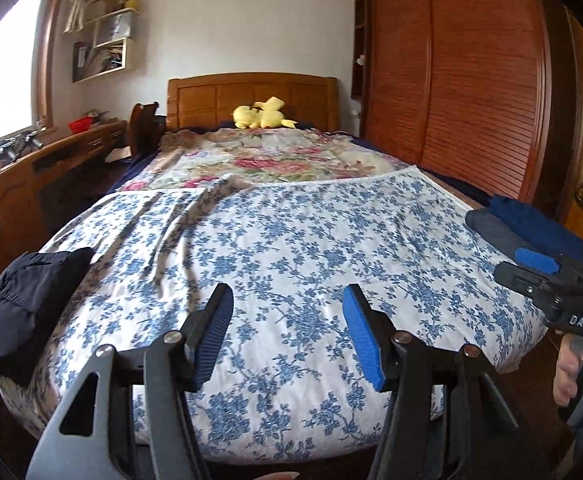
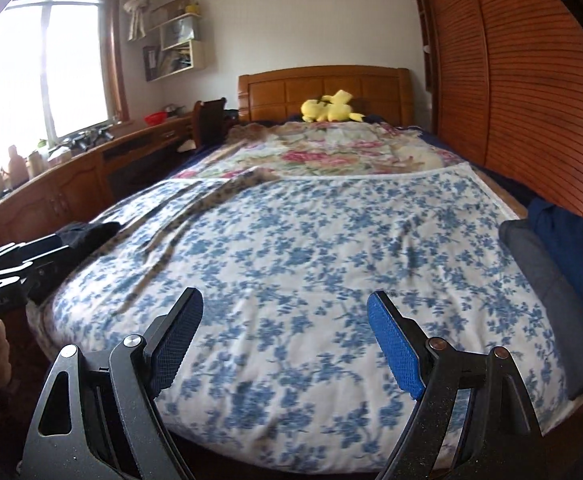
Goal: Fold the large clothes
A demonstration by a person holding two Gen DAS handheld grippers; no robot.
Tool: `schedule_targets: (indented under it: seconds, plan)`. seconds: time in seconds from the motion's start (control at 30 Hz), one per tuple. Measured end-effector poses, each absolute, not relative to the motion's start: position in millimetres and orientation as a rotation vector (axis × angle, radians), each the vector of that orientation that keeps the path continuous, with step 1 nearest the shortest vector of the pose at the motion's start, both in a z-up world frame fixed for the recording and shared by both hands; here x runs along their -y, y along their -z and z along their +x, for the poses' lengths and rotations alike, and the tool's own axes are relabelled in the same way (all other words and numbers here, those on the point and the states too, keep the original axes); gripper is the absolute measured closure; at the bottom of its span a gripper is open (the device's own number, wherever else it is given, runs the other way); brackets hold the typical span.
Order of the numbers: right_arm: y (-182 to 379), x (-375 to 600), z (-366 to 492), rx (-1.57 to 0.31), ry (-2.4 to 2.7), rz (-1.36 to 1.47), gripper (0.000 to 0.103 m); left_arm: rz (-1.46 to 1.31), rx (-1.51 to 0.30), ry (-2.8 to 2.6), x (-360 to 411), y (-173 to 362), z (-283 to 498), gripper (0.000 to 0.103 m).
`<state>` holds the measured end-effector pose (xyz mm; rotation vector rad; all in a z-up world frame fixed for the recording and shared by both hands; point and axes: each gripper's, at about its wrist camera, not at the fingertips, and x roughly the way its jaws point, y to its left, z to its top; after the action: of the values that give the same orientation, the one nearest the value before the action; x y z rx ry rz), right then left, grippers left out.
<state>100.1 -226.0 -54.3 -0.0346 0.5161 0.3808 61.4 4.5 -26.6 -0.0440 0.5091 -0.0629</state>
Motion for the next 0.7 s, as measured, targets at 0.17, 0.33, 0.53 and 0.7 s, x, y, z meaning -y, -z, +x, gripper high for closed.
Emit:
schedule_targets:
  seconds: [0.17, 0.33, 0.53, 0.7]
  plan:
    - [43.8, 218.5, 82.1, -0.462, -0.389, -0.031, 0.017, -0.047, -0.474, 0.030, -11.5, 19.4, 44.3, 0.047]
    - [33.9, 214.4, 62.8, -0.409, -0.383, -0.036, 0.017, -0.050, -0.443, 0.014, -13.3, 15.8, 28.0, 0.047]
    - [33.9, 210.2, 55.6, -0.396, -0.384, -0.037, 0.017, -0.063, -0.427, 0.018, -14.2, 15.7, 20.3, 0.047]
    - [35.5, 208.9, 54.5, -0.399, -0.383, -0.031, 0.017, -0.072, -0.424, 0.019, -15.0, 15.5, 19.9, 0.047]
